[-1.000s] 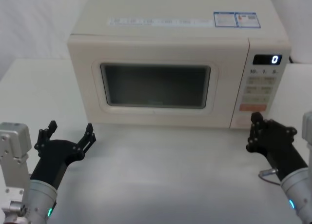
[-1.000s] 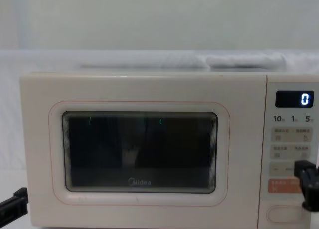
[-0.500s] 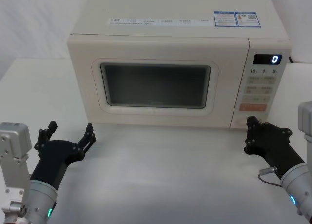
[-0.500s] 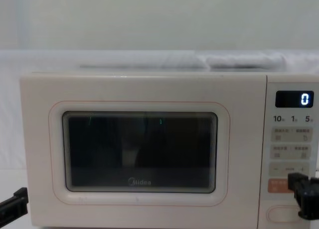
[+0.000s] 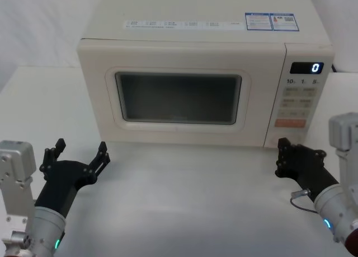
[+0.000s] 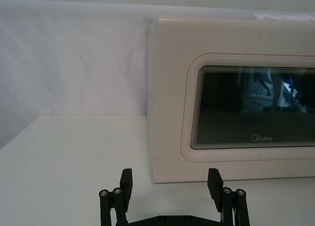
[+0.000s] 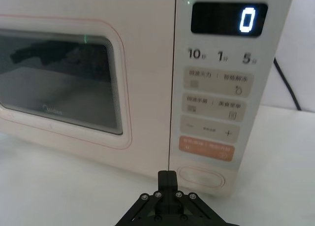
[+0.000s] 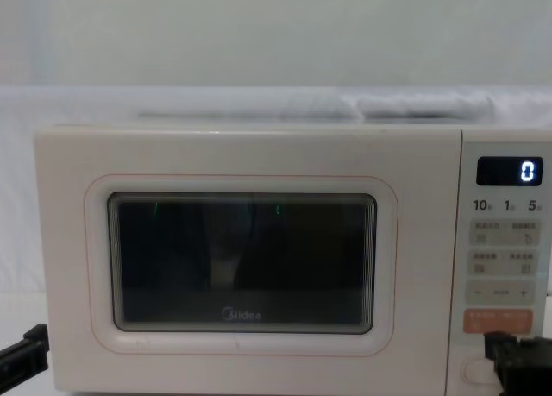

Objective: Press the button to open the microwave door with one hand; close the microwave door with the other hand.

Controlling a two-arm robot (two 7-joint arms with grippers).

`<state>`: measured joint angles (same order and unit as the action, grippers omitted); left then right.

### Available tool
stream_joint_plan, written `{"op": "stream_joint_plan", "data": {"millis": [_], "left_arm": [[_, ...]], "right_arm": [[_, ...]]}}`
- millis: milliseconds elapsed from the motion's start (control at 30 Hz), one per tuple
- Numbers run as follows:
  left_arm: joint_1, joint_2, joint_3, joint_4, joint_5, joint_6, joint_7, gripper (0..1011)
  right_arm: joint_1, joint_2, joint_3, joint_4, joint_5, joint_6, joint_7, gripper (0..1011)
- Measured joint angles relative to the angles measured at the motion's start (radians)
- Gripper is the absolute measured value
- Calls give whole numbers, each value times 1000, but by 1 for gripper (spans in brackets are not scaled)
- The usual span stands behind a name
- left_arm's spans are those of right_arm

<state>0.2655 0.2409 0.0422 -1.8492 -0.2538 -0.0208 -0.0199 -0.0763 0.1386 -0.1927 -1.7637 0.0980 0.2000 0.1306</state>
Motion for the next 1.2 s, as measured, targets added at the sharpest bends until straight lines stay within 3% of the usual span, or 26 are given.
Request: {"op": "stream_joint_plan", "data": {"millis": [533, 1200], "left_arm": [[0, 0, 0, 0, 0, 0, 0, 1001], [0, 0, 0, 0, 0, 0, 0, 1001]], "right_arm": [[53, -34, -10, 120, -8, -29, 0, 0], [114, -51, 26, 236, 14, -77, 0, 0]]}}
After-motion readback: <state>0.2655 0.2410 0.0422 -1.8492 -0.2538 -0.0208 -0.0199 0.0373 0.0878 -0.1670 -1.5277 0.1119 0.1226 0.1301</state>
